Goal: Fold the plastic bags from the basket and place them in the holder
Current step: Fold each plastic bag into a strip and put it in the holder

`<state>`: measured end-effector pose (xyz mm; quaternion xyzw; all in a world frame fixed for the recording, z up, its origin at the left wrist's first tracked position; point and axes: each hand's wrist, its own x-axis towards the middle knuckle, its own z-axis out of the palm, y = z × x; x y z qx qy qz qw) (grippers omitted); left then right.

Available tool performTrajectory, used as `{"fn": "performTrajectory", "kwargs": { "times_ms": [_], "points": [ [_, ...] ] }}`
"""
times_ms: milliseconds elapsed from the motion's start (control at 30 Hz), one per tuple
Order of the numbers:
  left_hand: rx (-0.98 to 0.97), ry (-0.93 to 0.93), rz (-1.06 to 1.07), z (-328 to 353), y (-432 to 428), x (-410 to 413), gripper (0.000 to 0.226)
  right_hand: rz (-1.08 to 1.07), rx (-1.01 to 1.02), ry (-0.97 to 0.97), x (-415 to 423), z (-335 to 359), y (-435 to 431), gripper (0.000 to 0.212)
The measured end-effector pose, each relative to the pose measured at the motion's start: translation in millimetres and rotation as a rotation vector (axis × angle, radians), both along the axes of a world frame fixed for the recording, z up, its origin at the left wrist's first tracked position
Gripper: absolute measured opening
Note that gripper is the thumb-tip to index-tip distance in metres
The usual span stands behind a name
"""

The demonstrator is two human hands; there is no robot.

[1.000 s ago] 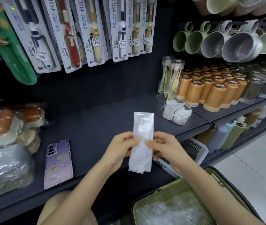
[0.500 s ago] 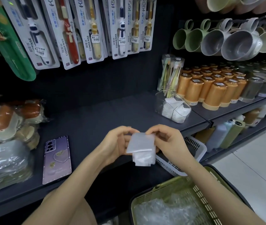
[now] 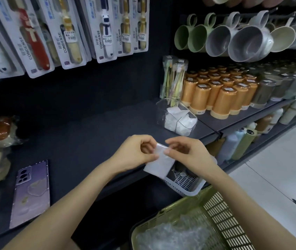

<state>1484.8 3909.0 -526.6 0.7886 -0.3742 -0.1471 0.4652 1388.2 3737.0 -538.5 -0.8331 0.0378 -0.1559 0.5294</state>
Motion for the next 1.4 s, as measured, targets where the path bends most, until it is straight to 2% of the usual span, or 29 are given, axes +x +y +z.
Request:
{"fn": "performTrajectory", "kwargs": {
  "times_ms": [67,233,300,433,500,567,633,767,1067,1167,1267,1400],
  "points": [
    [0.011,-0.032,-0.016,-2,-12,3,0.025,-0.068,-0.111,-0.036,5,-2,-4,0.021],
    [-0.023,-0.014,0.003,-9,-34,29,0.021,-0.173,-0.089,-0.088,13,-7,-32,0.02],
    [-0.017,-0.075,0.116,-14,-46,54,0.033,-0.216,-0.113,-0.086,16,-6,-46,0.014],
    [0.125,-0.138,0.246,-22,-79,106,0.074,-0.285,-0.121,-0.081,22,-3,-77,0.012],
    [0.064,0.062,0.26,-18,-96,120,0.085,-0.3,-0.12,-0.07,25,-2,-90,0.018],
    [-0.05,0.325,0.231,-12,-111,131,0.085,-0.304,-0.132,-0.049,28,-2,-101,0.024],
    [-0.026,0.413,0.151,-10,-122,142,0.088,-0.31,-0.141,-0.018,30,-3,-109,0.023],
    [0.043,0.392,0.03,-14,-132,152,0.098,-0.294,-0.113,0.022,32,-1,-118,0.019],
    [-0.038,0.308,0.126,-23,-116,122,0.102,-0.271,-0.058,0.047,27,16,-123,0.006],
    [-0.016,0.232,0.153,-21,-93,95,0.099,-0.259,-0.032,0.038,24,28,-120,0.011],
    [0.045,0.143,0.131,-20,-67,74,0.099,-0.213,0.021,0.042,25,41,-116,0.006],
    [0.069,0.241,0.047,-17,-38,70,0.117,-0.15,0.029,0.069,38,57,-103,0.006]
  ]
}}
